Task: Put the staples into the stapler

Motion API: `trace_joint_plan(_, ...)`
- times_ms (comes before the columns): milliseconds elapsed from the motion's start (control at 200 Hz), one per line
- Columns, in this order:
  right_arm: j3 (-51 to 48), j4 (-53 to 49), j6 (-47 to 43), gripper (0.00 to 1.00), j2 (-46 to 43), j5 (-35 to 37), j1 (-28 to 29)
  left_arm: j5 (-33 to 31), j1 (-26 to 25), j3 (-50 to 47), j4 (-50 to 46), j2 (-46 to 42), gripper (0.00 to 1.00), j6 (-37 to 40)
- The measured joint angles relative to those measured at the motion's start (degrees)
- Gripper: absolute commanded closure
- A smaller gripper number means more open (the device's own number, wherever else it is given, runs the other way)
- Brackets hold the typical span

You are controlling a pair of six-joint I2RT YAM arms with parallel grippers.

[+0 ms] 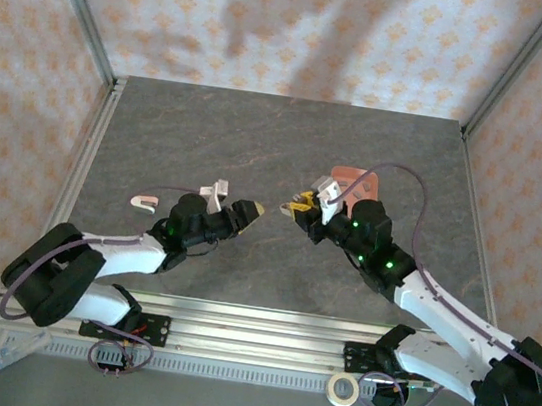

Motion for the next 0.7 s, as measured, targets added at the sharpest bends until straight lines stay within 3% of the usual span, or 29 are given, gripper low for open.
trace_joint_plan(290, -0.7, 6.9, 5.2, 1.0, 3.0, 3.3, 1.2, -8.4, -2.1, -1.1, 12.2, 1.1, 0.38, -14.8)
trace_joint_plan(701, -0.5, 14.6, 6.6, 1.0, 8.7, 5.4, 5.9, -12.0, -4.5, -1.1, 17.4, 2.7, 0.38, -23.2)
